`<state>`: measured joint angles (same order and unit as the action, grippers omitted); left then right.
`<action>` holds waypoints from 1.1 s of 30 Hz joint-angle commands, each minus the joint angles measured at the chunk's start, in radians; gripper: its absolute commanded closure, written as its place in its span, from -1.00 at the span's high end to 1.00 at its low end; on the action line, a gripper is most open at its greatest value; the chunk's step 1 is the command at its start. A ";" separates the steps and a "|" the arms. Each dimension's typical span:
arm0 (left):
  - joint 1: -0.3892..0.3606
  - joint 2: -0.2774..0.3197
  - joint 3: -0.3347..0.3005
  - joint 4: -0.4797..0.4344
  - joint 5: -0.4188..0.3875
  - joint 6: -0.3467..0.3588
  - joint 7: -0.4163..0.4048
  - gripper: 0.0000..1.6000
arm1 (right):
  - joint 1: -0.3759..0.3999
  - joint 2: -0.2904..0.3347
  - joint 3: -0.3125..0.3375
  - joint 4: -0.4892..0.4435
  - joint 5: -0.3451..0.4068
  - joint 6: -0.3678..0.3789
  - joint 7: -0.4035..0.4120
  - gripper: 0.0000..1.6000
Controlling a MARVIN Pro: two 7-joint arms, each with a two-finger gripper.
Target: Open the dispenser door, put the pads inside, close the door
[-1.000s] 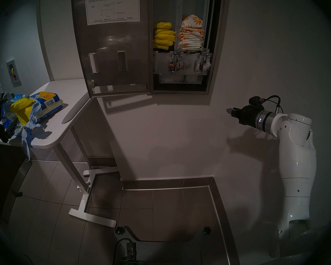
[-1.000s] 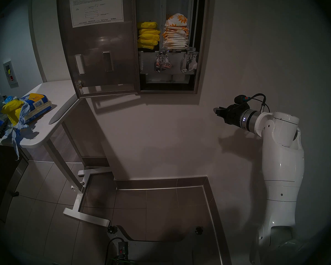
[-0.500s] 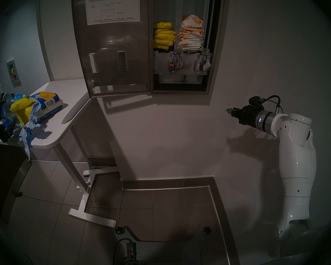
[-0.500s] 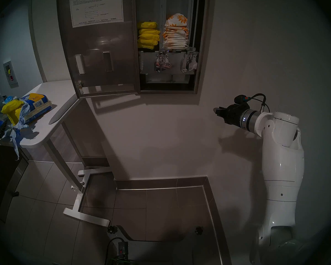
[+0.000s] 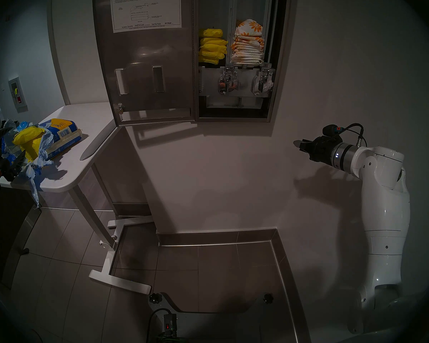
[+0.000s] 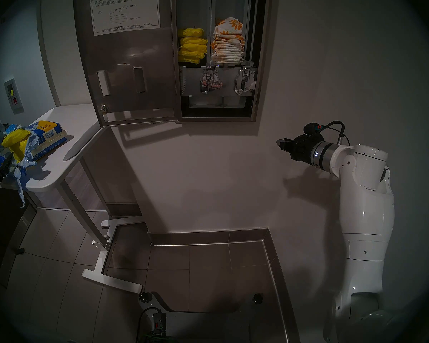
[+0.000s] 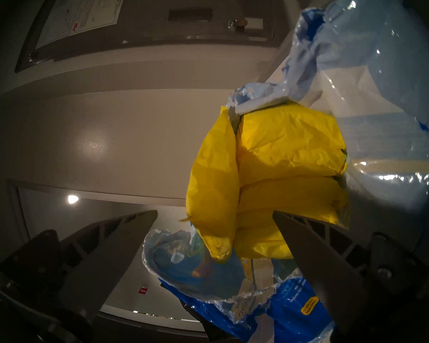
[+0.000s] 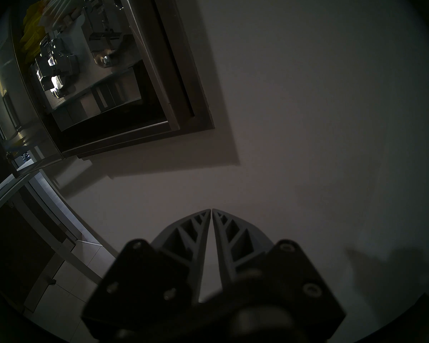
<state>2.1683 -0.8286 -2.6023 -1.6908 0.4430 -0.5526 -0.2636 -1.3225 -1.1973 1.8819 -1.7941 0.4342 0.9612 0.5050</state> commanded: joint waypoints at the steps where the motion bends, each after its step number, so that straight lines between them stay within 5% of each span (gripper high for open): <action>1: -0.024 0.013 -0.021 -0.007 -0.027 0.004 0.009 1.00 | 0.029 0.006 0.002 -0.029 0.002 -0.001 -0.001 -0.35; 16: -0.009 0.005 -0.040 -0.020 -0.043 0.009 -0.026 1.00 | 0.029 0.006 0.002 -0.029 0.003 -0.001 -0.002 -0.35; 17: -0.010 0.005 -0.040 -0.020 -0.043 0.010 -0.028 0.90 | 0.029 0.006 0.002 -0.029 0.003 -0.001 -0.002 -0.35; 18: -0.009 0.005 -0.039 -0.021 -0.044 0.011 -0.030 0.58 | 0.029 0.006 0.002 -0.029 0.003 -0.001 -0.002 -0.35; 19: -0.010 0.006 -0.038 -0.021 -0.045 0.011 -0.032 -0.10 | 0.029 0.006 0.002 -0.029 0.003 -0.001 -0.002 -0.35; 21: -0.010 0.008 -0.036 -0.020 -0.045 0.012 -0.034 -0.44 | 0.029 0.006 0.002 -0.029 0.003 -0.001 -0.002 -0.35; 26: -0.015 0.013 -0.026 -0.021 -0.043 0.015 -0.039 -0.73 | 0.029 0.006 0.001 -0.029 0.003 -0.001 -0.002 -0.35; 29: -0.017 0.014 -0.023 -0.022 -0.041 0.017 -0.041 -0.65 | 0.029 0.006 0.001 -0.029 0.003 -0.001 -0.002 -0.35; 32: -0.018 0.016 -0.020 -0.021 -0.038 0.019 -0.040 -0.80 | 0.029 0.006 0.001 -0.029 0.004 -0.001 -0.002 -0.35; 33: -0.019 0.016 -0.019 -0.021 -0.037 0.020 -0.040 -1.00 | 0.029 0.006 0.001 -0.029 0.004 -0.001 -0.002 -0.35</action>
<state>2.1654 -0.8338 -2.6076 -1.6964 0.4088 -0.5310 -0.3113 -1.3225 -1.1971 1.8818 -1.7944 0.4354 0.9612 0.5040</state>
